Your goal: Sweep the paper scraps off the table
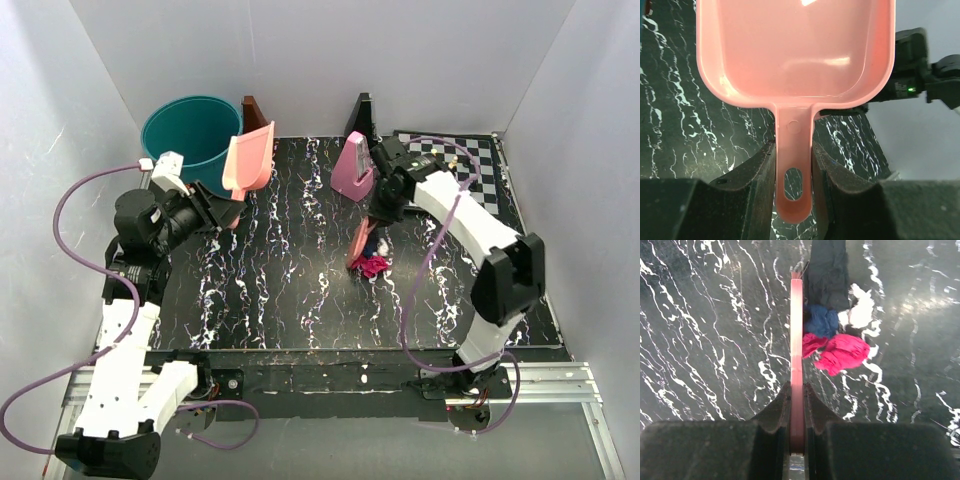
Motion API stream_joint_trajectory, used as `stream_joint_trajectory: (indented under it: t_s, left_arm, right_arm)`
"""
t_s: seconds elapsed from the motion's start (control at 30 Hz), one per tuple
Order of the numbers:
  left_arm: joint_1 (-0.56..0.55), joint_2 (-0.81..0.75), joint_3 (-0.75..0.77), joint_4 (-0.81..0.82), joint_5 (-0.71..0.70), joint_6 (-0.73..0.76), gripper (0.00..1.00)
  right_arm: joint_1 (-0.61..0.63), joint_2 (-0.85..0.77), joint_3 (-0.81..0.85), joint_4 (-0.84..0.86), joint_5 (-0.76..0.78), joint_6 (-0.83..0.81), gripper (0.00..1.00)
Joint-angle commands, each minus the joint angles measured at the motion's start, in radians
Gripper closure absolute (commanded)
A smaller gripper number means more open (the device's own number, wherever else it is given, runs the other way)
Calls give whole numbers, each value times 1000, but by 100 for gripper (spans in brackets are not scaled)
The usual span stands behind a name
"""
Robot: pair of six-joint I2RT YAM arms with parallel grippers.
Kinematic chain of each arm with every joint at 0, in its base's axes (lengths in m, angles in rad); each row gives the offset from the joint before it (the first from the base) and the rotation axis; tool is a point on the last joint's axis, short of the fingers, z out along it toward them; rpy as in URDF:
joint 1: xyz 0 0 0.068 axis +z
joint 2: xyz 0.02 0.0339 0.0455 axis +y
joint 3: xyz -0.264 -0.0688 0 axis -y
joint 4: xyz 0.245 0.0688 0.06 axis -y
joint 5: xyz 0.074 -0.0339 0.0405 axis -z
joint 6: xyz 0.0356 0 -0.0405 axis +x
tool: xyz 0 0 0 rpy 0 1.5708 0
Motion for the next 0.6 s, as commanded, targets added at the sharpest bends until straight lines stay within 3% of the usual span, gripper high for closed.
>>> stream_joint_trajectory:
  t_s: [0.0, 0.27, 0.57]
  left_arm:
    - [-61, 17, 0, 0, 13, 58, 100]
    - [-174, 49, -32, -29, -27, 90, 100]
    - [-354, 94, -70, -189, -204, 194, 100]
  right_arm:
    - [-4, -169, -74, -10, 75, -48, 99]
    - [-26, -241, -117, 202, -109, -117, 99]
    - [-43, -105, -85, 199, -269, -206, 99]
